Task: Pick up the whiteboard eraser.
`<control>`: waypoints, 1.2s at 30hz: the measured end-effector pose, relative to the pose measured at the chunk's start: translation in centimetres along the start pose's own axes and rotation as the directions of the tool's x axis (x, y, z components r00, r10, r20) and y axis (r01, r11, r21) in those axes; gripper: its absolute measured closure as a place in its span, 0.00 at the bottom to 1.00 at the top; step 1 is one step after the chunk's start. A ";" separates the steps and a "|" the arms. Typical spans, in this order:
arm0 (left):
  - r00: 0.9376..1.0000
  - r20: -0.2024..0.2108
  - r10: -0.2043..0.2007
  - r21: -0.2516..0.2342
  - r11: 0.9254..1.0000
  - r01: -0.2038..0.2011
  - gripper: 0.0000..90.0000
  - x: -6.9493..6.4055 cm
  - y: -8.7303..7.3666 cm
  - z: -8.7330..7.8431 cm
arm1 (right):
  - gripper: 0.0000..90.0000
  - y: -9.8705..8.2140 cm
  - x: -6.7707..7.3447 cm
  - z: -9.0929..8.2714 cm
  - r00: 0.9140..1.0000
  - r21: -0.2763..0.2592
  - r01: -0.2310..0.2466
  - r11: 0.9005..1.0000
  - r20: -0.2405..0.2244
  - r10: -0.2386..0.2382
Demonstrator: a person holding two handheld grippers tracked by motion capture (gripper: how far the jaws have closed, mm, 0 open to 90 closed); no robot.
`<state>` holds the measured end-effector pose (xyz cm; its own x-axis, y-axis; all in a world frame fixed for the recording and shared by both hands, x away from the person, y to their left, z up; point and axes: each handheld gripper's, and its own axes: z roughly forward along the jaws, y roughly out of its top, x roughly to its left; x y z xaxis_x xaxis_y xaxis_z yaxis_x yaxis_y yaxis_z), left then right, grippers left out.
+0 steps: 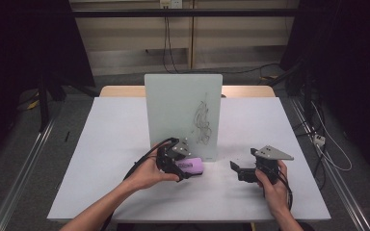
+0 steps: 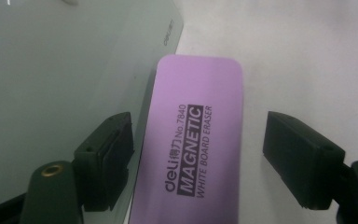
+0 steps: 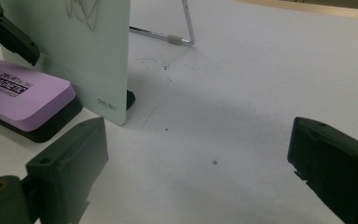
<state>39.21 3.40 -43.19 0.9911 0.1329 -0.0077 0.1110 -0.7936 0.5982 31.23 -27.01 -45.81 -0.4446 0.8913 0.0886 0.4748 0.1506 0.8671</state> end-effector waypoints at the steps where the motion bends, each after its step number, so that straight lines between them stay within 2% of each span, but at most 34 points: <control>1: 1.000 0.000 -0.002 0.003 1.000 0.002 0.29 0.1 -0.1 0.1 | 0.05 0.0 0.0 0.0 1.000 0.000 0.000 1.000 0.000 0.000; 6: 1.000 0.013 -0.009 0.001 1.000 0.009 0.39 0.6 -0.2 0.3 | 0.05 0.0 0.0 0.0 1.000 0.001 -0.003 1.000 -0.002 0.003; 11: 1.000 0.028 0.011 0.022 1.000 -0.012 0.41 0.6 0.2 0.7 | 0.05 0.0 -0.1 0.1 1.000 0.006 -0.007 1.000 -0.007 0.007; 14: 0.999 0.013 0.029 0.029 0.999 -0.030 0.42 0.3 0.3 0.9 | 0.05 0.0 0.0 0.1 1.000 0.005 -0.005 1.000 -0.010 0.005; 20: 0.999 0.013 0.037 0.043 0.998 -0.037 0.43 0.4 0.1 1.0 | 0.05 0.0 0.0 0.1 1.000 0.006 -0.002 1.000 -0.012 0.002; 26: 0.998 0.004 0.062 0.049 0.997 -0.062 0.45 0.2 0.1 0.9 | 0.05 0.0 0.0 0.1 1.000 0.008 0.001 1.000 -0.011 -0.001; 32: 0.999 0.011 0.042 0.031 0.999 -0.043 0.45 0.0 0.1 0.8 | 0.05 0.0 0.1 0.1 1.000 0.006 0.001 1.000 -0.015 -0.001; 33: 0.999 0.008 0.038 0.024 0.999 -0.038 0.45 -0.1 0.1 0.7 | 0.05 0.0 0.1 0.1 1.000 0.007 0.000 1.000 -0.014 0.000; 34: 0.999 -0.013 0.039 0.041 0.998 -0.039 0.45 -0.2 0.2 0.5 | 0.05 0.0 0.1 0.1 1.000 0.005 0.000 1.000 -0.013 0.000; 35: 1.000 0.012 0.028 0.018 0.999 -0.028 0.45 -0.2 0.1 0.5 | 0.05 0.1 0.0 0.1 1.000 0.003 -0.002 1.000 -0.014 0.002; 36: 1.000 0.010 0.026 0.004 1.000 -0.026 0.45 -0.2 0.0 0.4 | 0.05 0.1 0.0 0.2 1.000 0.001 -0.005 1.000 -0.011 0.005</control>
<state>39.00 3.07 -43.50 0.9944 0.1061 -0.0002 0.0854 -0.7990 0.5953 31.44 -26.89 -45.84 -0.4501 0.8875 0.0985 0.4776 0.1460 0.8664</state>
